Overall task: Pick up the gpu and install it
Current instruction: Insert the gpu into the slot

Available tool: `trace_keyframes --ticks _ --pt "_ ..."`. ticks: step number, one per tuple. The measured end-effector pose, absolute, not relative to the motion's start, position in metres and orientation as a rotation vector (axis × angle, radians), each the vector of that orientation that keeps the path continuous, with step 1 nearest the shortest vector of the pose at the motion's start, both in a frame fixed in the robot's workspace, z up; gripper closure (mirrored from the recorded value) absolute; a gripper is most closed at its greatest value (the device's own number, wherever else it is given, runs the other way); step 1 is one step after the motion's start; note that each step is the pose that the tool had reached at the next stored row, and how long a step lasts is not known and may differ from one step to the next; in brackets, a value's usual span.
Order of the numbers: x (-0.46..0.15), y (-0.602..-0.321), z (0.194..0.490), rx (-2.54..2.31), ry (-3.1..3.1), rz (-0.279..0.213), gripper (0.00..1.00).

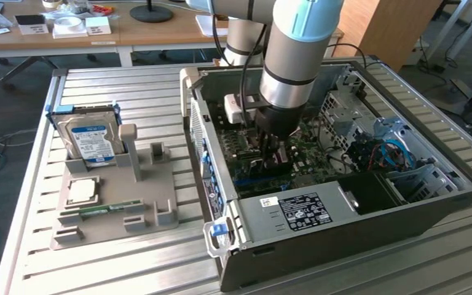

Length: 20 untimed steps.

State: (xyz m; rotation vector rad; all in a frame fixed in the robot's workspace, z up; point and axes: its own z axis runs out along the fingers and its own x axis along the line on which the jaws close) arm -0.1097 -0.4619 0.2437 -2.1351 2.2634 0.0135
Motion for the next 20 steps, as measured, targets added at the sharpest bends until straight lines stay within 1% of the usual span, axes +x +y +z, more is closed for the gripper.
trace_keyframes --ticks 20 --pt "-0.1097 -0.4620 0.2403 -2.135 2.263 0.013 0.73"
